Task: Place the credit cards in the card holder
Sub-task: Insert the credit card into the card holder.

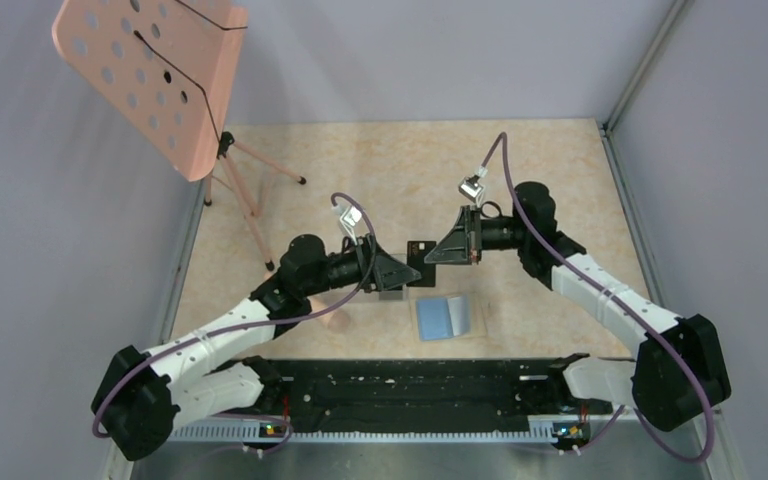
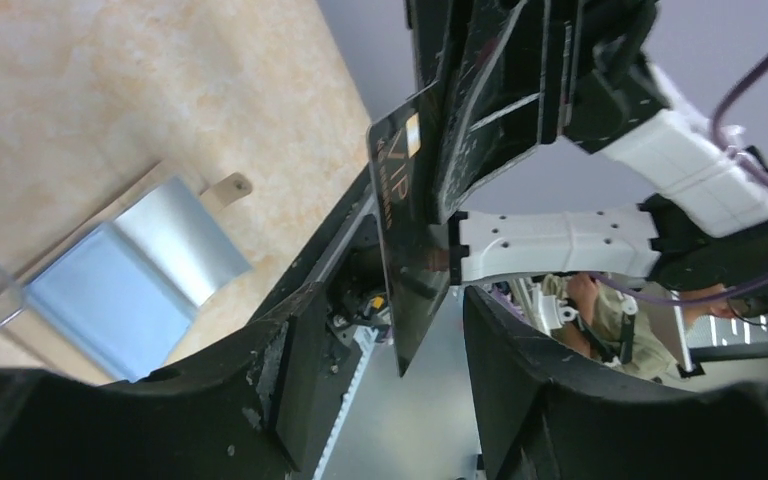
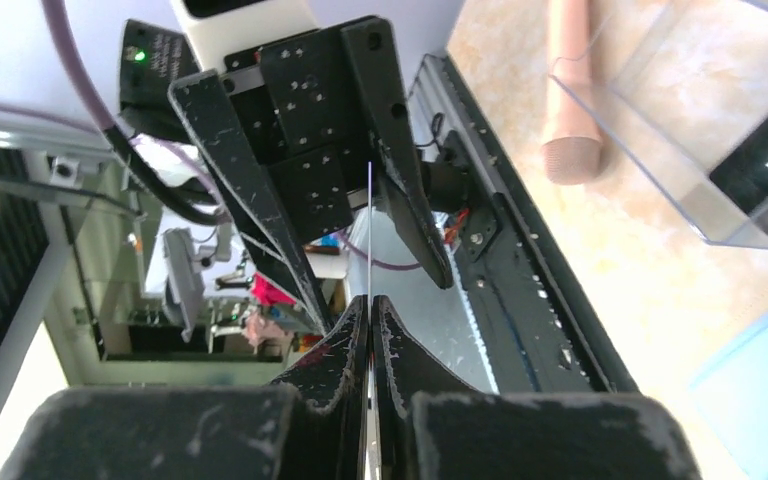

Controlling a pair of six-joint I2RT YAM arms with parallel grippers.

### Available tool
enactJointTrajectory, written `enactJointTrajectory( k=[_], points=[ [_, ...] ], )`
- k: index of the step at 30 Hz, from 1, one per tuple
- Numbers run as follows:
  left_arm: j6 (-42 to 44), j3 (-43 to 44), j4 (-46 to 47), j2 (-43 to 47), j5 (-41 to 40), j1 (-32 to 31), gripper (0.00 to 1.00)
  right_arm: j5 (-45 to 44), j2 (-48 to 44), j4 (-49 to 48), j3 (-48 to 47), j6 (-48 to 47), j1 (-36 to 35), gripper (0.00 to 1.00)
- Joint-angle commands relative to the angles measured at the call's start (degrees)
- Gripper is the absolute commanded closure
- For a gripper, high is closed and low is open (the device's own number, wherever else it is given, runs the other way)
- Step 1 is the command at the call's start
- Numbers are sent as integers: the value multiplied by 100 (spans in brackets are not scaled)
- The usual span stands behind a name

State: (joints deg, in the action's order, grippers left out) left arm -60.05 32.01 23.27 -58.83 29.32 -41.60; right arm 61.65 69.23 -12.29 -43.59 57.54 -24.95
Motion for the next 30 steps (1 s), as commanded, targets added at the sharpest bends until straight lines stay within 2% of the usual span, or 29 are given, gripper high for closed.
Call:
enactJointTrajectory(
  k=[1,6,12,19,24,30],
  points=[
    [604,189,-1272,232,-223,4,42,-446,-31,1656,-487,-1183,250,100],
    [1380,456,-3571,-72,-701,-77,44,-602,-93,2670,-404,-1726,915,100],
    [1692,728,-4918,-604,-1795,-288,46,-848,-56,3509,-350,-2365,1125,100],
    [1798,978,-5143,-1329,-2817,-331,46,-1100,-110,3739,-119,-2620,1128,100],
    [1909,1240,-4856,-1944,-2886,-331,46,-1245,-99,3844,70,-2771,1127,100],
    [1805,1731,-4849,-2800,-3411,-333,46,-1588,-39,4062,207,-3033,1130,100]
  ],
)
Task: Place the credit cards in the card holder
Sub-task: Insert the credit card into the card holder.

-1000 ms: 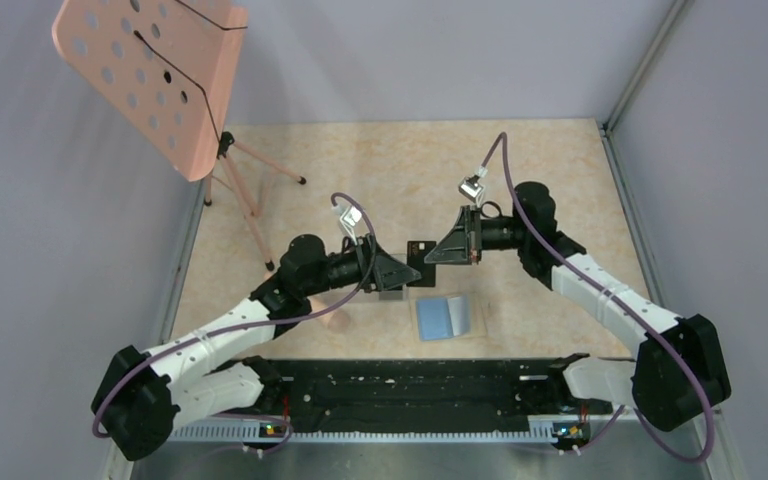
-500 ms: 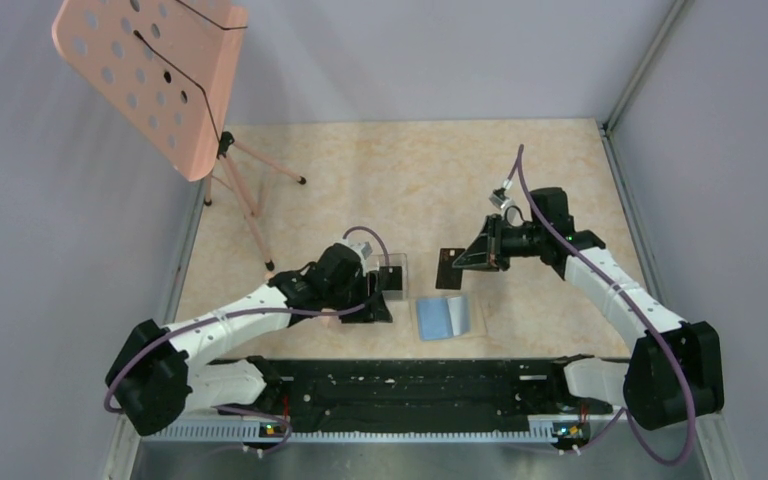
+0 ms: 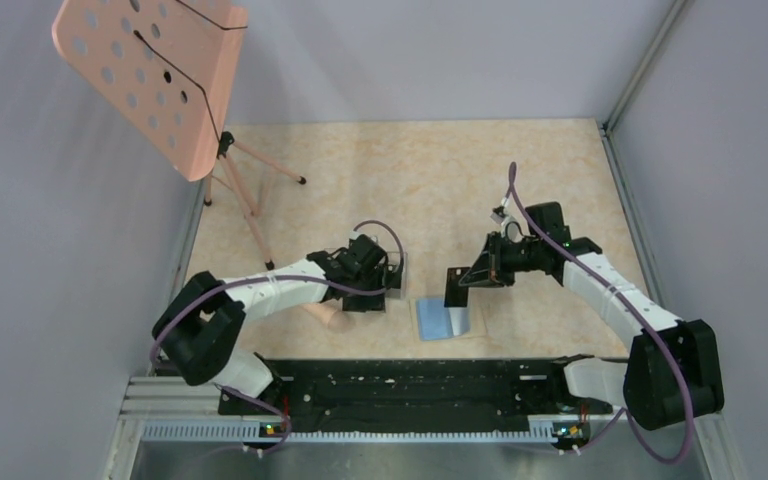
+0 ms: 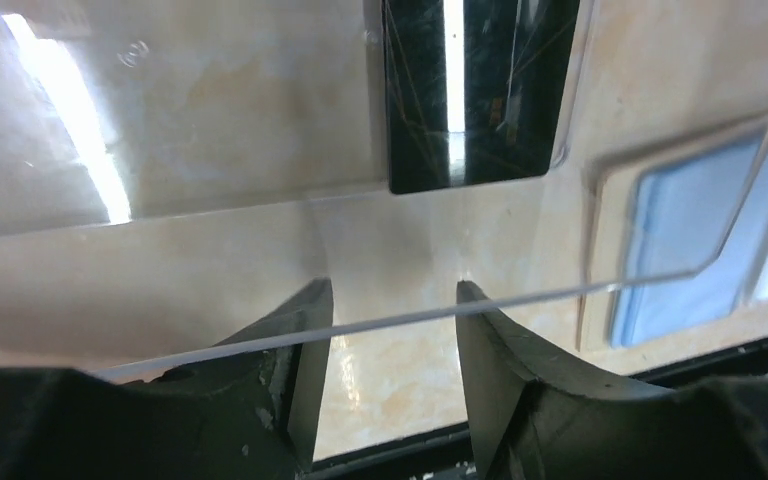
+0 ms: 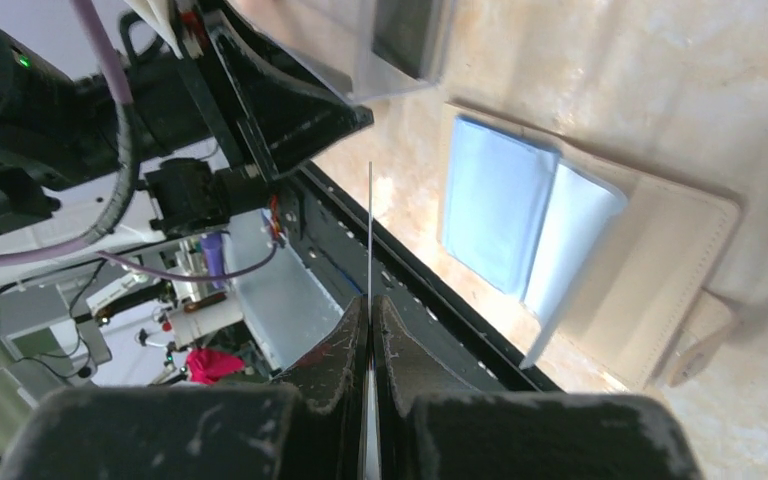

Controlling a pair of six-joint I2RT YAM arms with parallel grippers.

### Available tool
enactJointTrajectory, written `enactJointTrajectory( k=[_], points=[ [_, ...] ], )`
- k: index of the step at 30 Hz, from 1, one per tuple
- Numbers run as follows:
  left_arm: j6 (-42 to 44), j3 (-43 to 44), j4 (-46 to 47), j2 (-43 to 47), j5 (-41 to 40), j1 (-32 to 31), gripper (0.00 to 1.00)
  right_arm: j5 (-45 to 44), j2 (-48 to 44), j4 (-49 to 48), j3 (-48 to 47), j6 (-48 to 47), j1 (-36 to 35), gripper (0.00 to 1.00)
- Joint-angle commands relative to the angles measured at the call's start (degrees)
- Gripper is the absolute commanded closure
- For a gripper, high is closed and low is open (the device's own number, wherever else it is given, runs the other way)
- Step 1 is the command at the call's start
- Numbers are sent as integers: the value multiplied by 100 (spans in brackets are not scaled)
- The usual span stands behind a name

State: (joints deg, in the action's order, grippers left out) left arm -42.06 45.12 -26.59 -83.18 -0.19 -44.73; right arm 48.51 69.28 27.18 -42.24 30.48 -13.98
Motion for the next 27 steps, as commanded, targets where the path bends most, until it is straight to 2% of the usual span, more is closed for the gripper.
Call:
enactJointTrajectory(
  k=[1,15,21,27],
  points=[
    [-5,489,212,-476,-447,-20,46,-313,-21,128,95,-372,27,100],
    [-72,1634,308,-1641,-615,59,42,-636,39,65,487,-633,27,100],
    [38,1971,316,-1891,-41,158,40,-662,25,69,521,-725,27,100],
    [-130,1376,615,-1400,700,87,42,-691,114,-22,531,-773,27,100]
  ],
)
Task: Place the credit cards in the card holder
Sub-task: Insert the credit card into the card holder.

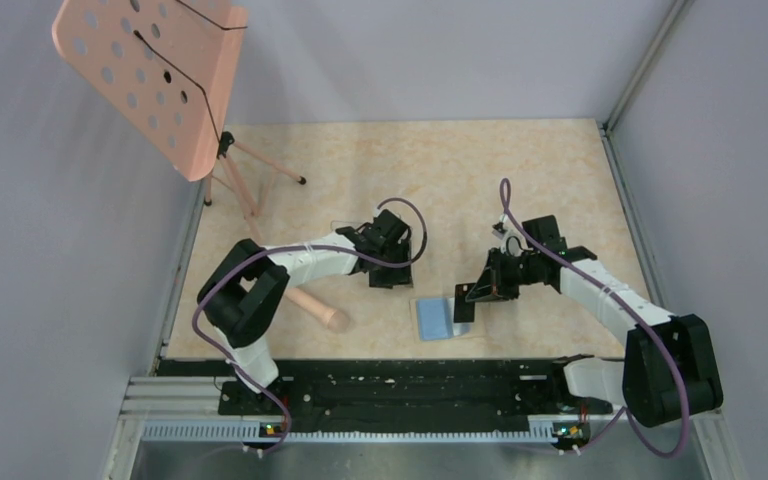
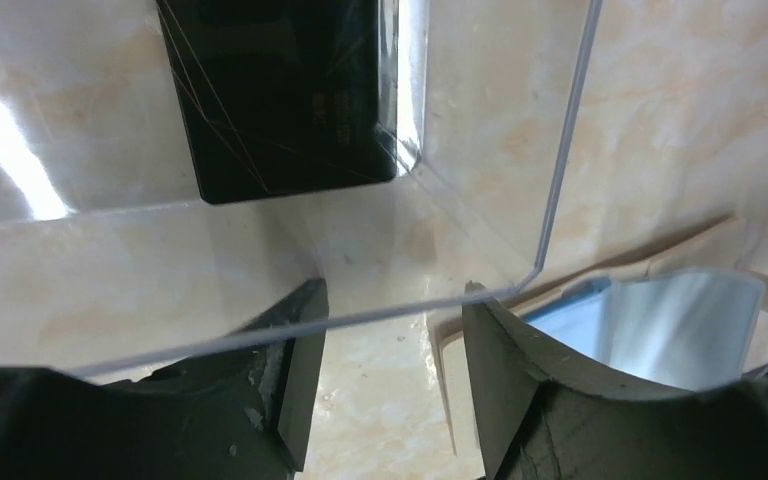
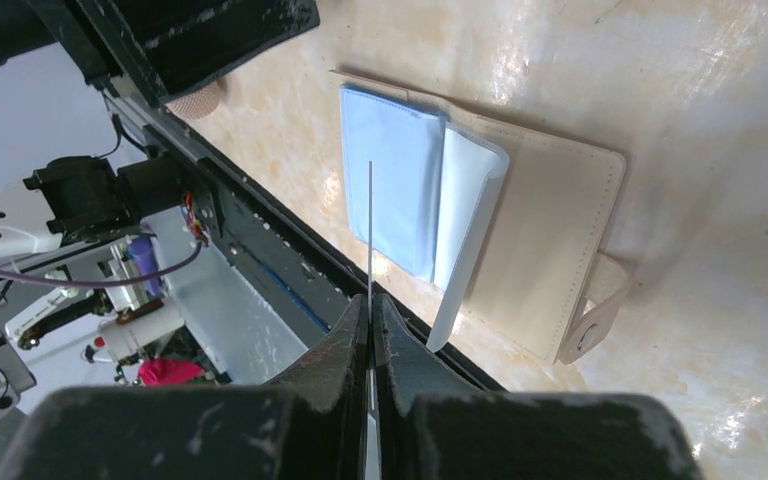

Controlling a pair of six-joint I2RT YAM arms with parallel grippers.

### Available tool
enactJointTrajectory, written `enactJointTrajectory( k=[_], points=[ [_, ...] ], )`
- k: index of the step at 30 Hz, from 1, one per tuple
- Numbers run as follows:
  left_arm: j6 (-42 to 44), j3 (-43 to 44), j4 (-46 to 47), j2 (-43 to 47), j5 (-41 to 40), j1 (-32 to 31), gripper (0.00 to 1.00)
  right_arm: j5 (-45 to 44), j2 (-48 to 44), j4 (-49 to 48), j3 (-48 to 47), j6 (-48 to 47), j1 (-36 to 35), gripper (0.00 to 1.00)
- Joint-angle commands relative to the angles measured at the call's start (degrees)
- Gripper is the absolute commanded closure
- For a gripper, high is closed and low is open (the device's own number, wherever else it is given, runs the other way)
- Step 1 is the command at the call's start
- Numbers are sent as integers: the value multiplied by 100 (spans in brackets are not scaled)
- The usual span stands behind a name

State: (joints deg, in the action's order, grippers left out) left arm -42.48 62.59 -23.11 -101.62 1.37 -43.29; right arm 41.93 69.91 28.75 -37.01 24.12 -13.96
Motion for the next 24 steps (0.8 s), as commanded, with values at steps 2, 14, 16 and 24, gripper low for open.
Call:
enactJointTrajectory(
  k=[2,14,16,24],
  points=[
    [-185,-630,342,640,649,-160,43,-30,96,-282,42,-129,27,100],
    [-801,-1306,569,908,817,-883,51,-3,626,-1034,240,-131,31,100],
    [-810,-1283,529,849,813,-904,53,-10,728,-1147,297,-149,27,100],
    [-760,-1133,413,648,891,-935,65,187,1010,-1595,497,64,32,100]
  ],
)
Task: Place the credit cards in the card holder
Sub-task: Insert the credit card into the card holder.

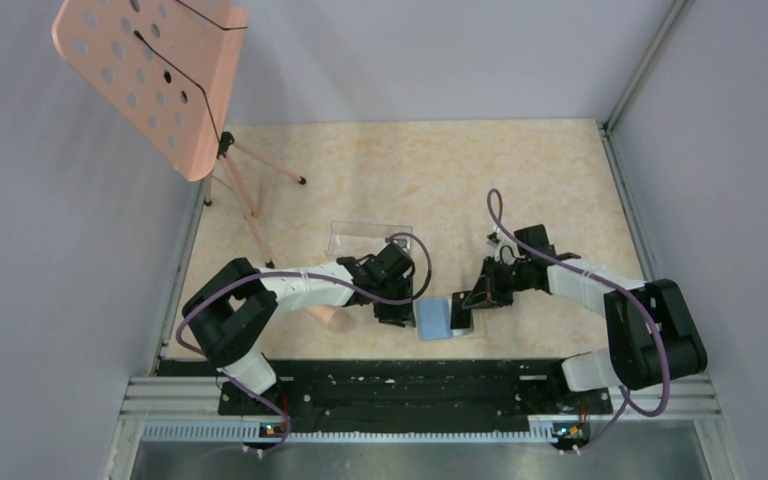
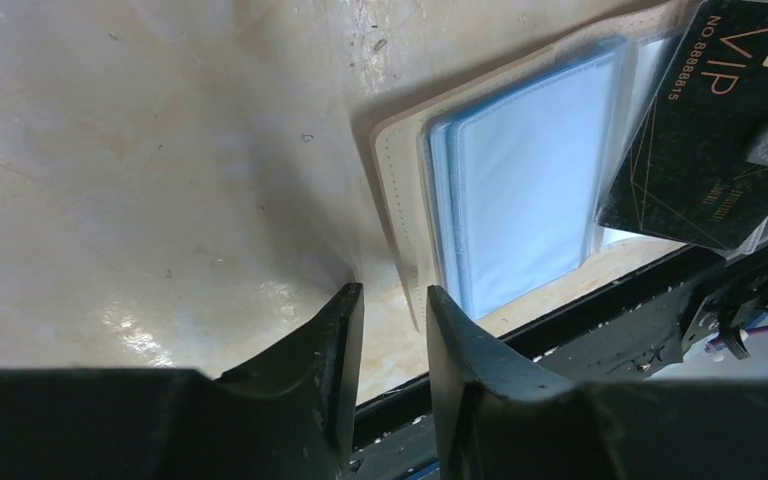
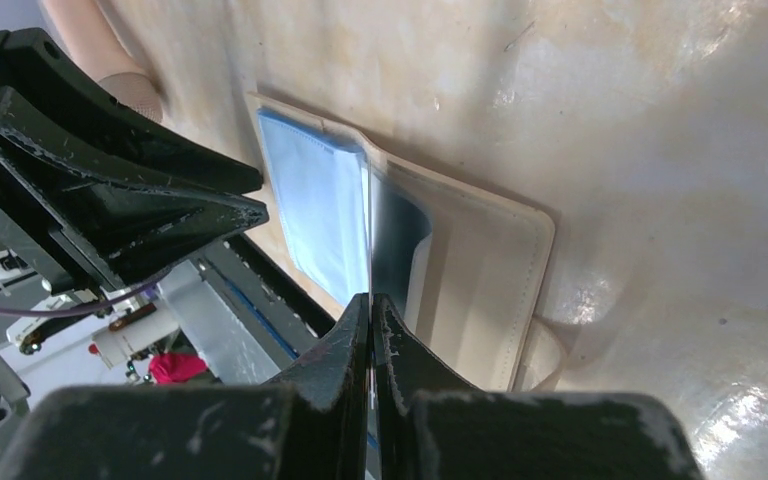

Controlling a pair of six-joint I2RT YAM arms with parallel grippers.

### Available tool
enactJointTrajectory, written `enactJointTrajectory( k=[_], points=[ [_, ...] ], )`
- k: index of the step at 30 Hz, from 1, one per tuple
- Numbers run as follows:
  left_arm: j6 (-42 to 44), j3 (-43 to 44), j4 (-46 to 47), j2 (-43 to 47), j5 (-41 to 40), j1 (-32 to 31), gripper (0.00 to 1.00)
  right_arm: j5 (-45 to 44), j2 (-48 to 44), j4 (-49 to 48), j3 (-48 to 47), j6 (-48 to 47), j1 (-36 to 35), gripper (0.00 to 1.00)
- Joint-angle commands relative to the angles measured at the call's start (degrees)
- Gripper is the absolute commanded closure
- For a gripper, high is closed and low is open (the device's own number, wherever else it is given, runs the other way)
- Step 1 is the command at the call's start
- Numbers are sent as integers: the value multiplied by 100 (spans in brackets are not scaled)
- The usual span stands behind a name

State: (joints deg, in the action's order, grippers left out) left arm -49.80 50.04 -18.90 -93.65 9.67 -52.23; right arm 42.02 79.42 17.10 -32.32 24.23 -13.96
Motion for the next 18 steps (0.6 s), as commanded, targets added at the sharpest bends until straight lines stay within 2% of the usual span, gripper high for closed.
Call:
enactJointTrajectory(
  k=[1,11,18],
  points=[
    [-15,146,-24,-194,69,-48,67,193,64,-442,27,62,26,100],
    [62,299,-161,-503,139,-68,86,401,14,-445,22,105,23,100],
    [93,340,-185,-558,150,-68,90,277,149,-491,88,57,7,100]
  ],
)
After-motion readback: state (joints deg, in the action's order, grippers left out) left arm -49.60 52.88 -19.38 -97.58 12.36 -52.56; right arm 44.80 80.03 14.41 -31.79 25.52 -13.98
